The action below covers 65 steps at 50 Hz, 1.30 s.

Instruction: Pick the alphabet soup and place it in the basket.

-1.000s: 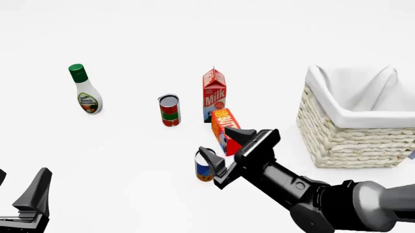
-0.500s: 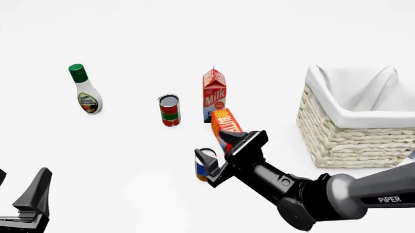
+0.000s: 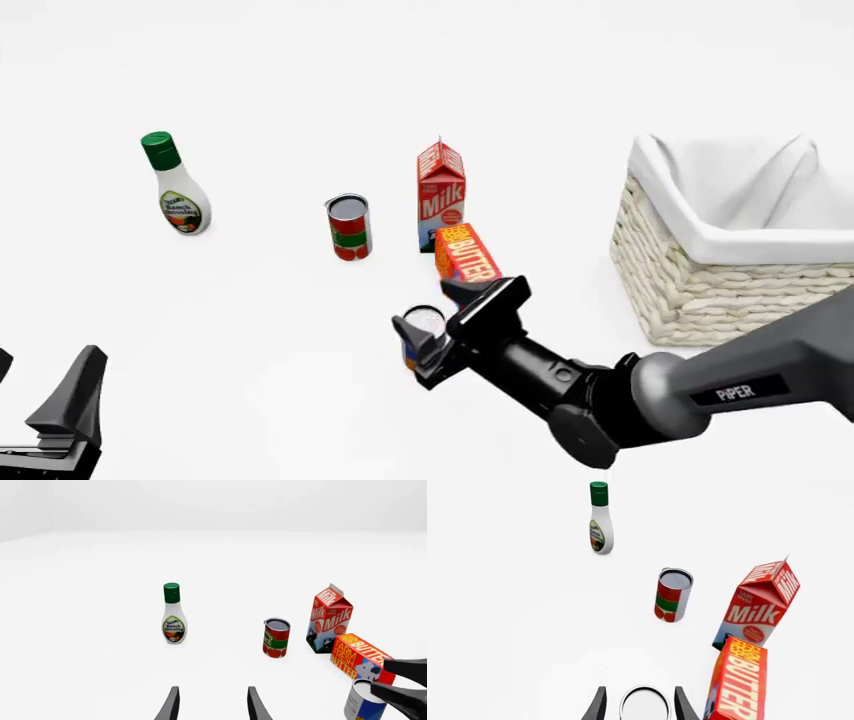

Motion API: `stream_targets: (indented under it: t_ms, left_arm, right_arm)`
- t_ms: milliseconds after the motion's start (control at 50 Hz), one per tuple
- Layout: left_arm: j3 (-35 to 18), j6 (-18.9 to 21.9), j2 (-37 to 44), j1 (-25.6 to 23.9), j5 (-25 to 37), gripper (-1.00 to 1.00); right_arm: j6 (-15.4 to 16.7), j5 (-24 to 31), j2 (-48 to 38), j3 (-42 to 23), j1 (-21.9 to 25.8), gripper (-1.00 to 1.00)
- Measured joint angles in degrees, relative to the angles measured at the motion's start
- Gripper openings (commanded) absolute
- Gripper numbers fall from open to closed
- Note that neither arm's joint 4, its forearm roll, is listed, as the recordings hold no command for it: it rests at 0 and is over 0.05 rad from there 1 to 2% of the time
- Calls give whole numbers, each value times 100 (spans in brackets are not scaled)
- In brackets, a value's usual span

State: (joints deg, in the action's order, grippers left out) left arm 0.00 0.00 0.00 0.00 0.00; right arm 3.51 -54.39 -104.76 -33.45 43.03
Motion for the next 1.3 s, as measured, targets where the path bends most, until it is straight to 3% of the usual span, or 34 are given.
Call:
stream_targets:
  t_ms: [1300]
  left_arm:
    - [0,0,0,0,0,100]
  right_arm:
    - [-87,-178,-746,-229,-79,100]
